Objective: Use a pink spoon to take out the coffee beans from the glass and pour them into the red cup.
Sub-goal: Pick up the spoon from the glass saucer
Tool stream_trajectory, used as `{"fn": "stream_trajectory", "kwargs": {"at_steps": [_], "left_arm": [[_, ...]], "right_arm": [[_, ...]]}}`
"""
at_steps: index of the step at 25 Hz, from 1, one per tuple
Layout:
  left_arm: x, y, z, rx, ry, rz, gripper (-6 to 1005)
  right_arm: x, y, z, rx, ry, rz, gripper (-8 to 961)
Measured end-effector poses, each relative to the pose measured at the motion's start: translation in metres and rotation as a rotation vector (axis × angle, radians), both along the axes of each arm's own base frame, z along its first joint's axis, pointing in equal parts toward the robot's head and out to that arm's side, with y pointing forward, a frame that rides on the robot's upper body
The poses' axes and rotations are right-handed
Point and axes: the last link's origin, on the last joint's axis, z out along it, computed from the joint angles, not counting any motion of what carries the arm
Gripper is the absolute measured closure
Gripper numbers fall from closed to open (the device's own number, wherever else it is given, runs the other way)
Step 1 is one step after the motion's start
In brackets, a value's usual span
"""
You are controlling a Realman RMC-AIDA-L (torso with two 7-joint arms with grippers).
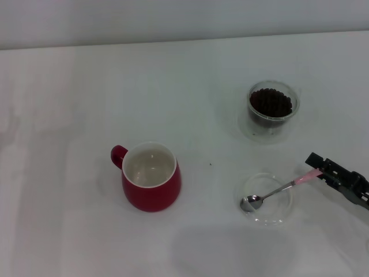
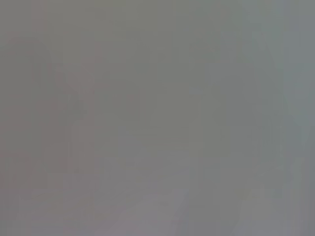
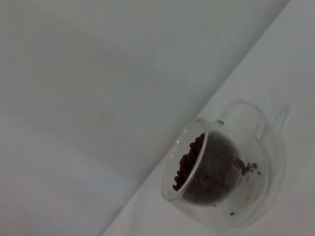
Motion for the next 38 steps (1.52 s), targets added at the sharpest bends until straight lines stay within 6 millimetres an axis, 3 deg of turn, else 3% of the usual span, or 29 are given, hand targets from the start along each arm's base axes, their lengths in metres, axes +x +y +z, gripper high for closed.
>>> {"fn": "stream_trajectory", "kwargs": {"at_steps": [19, 38], "left_arm": [[0.01, 0.013, 0.002, 0.002, 0.011, -0.03, 119], [0.015, 0.019, 0.002, -0.004, 0.013, -0.042, 120]], "right_arm": [[-0.001, -0.017, -0.007, 0.067, 0.061, -0.059, 174], [0.001, -0.011, -0.013, 0.061, 0.037, -0.074, 226]]}}
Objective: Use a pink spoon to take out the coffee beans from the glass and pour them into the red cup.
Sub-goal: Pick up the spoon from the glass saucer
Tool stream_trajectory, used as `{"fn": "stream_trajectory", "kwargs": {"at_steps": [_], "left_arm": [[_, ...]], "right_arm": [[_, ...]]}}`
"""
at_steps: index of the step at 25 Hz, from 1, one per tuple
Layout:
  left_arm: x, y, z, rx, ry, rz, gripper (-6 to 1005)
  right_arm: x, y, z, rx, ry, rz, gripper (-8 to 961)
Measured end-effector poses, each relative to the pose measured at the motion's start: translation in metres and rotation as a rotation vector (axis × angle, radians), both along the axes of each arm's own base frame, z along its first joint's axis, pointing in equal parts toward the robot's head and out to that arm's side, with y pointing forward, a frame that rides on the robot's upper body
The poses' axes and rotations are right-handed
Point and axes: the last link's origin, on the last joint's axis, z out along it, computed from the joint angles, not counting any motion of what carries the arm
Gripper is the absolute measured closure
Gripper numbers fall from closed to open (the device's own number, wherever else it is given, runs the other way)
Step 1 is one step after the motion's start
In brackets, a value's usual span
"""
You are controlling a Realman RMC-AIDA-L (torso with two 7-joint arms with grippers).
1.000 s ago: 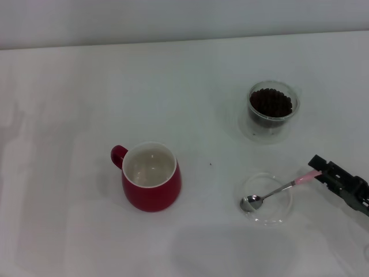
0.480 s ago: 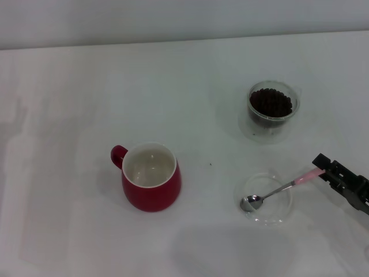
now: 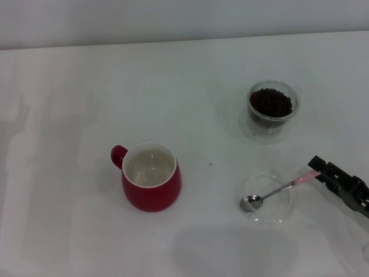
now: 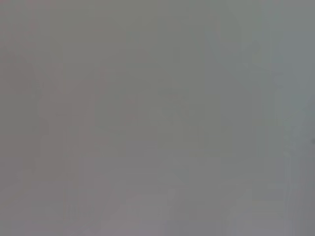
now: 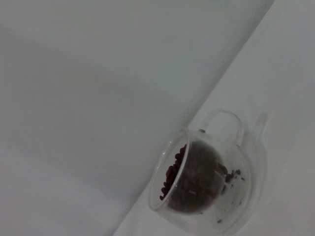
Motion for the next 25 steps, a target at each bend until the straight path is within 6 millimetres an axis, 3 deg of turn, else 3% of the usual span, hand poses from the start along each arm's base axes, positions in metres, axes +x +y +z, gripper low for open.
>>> {"fn": "stream_trajectory", "kwargs": {"at_steps": [3, 8, 25], "left_arm": [[0.0003, 0.0008, -0.0005, -0.003, 0.0, 0.001, 120], [0.001, 0.0016, -0.0005, -0.003, 0.001, -0.001, 120], [-0.0013, 0.0032, -0.0011, -0.014, 0.002, 0.015, 119]], "right_arm": [[0.0006, 0.0, -0.0004, -0.003, -0.002, -0.004, 230], [0.0005, 0.0001, -0.0007, -0.007, -0.004, -0.001, 417], [0.0012, 0.0027, -0.0033, -0.016, -0.012, -0.011, 502]]}}
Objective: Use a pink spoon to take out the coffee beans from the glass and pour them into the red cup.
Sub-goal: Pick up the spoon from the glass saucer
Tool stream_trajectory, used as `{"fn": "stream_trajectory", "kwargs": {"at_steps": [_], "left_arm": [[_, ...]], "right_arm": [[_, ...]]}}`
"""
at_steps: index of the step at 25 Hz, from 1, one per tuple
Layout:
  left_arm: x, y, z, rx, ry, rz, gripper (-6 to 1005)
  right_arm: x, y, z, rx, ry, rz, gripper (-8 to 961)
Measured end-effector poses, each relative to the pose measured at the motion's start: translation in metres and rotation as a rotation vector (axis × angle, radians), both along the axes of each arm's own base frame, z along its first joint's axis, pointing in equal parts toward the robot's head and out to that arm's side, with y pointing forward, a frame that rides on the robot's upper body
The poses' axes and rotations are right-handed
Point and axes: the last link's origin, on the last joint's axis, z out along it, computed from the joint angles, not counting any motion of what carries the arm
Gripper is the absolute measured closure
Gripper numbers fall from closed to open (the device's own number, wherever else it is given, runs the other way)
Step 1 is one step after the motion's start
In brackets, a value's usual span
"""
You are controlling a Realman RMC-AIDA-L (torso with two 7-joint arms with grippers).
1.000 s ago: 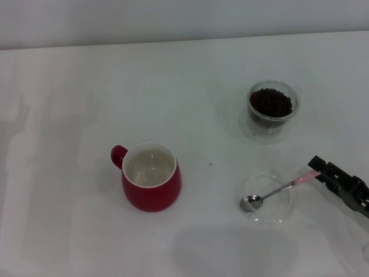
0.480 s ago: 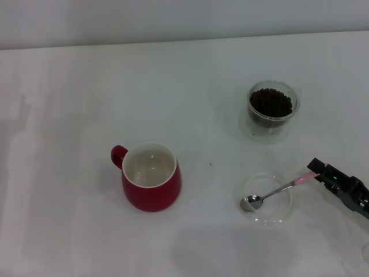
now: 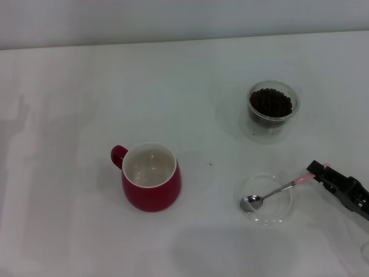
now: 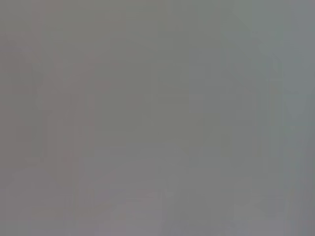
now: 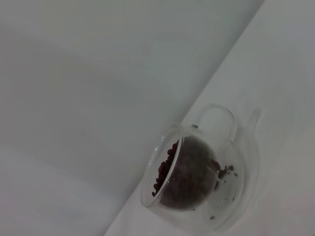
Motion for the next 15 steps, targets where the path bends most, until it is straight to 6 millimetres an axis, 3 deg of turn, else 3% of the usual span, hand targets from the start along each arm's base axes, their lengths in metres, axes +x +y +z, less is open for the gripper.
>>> {"fn": "stream_trajectory", "kwargs": {"at_steps": [5, 13, 15], "left_arm": [[0.0007, 0.0008, 0.0, -0.001, 0.001, -0.002, 119], [-0.0012, 0.0009, 0.0023, 0.004, 0.01, 0.002, 120], [-0.0012, 0.0009, 0.0025, 0.005, 0.01, 0.002, 120]], "right_arm": [[0.0, 0.0, 0.0, -0.001, 0.003, -0.002, 564], [0.0, 0.0004, -0.0003, 0.003, 0.011, -0.01, 789], [-0.0014, 0.0012, -0.0004, 0.002, 0.021, -0.006, 789]]}}
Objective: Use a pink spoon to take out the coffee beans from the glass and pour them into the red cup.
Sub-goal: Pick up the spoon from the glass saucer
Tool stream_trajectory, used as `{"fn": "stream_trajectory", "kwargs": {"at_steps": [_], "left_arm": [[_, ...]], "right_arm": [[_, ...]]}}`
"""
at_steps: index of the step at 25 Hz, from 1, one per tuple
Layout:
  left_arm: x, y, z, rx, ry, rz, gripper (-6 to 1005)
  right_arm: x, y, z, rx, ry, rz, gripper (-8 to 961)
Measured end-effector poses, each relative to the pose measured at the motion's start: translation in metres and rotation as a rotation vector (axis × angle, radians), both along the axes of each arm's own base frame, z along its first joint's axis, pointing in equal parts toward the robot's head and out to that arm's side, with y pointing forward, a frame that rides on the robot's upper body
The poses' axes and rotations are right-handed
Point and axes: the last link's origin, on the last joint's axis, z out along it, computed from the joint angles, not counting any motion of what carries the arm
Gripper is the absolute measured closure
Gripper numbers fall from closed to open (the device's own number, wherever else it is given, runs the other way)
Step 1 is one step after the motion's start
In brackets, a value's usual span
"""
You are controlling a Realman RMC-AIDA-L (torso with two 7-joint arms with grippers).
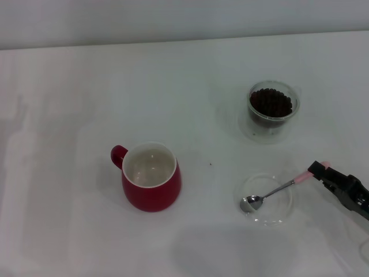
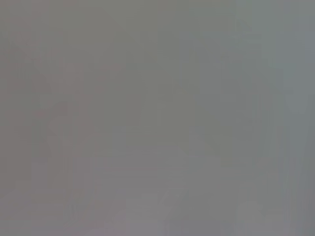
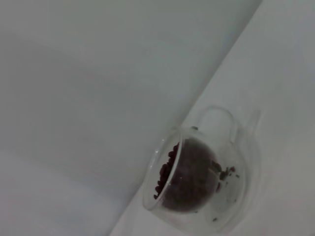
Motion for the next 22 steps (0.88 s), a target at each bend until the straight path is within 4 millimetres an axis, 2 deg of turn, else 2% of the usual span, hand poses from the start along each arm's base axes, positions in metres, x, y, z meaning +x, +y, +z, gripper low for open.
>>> {"fn": "stream_trajectory", "kwargs": {"at_steps": [13, 22], "left_arm": [[-0.0001, 0.0, 0.0005, 0.003, 0.0, 0.0, 120], [-0.0006, 0.0, 0.0009, 0.004, -0.001, 0.003, 120]], "right_arm": [[-0.0018, 0.002, 0.001, 0.002, 0.026, -0.003, 807], [-0.0091, 0.0072, 0.0089, 0.026, 0.06, 0.045, 811]]}}
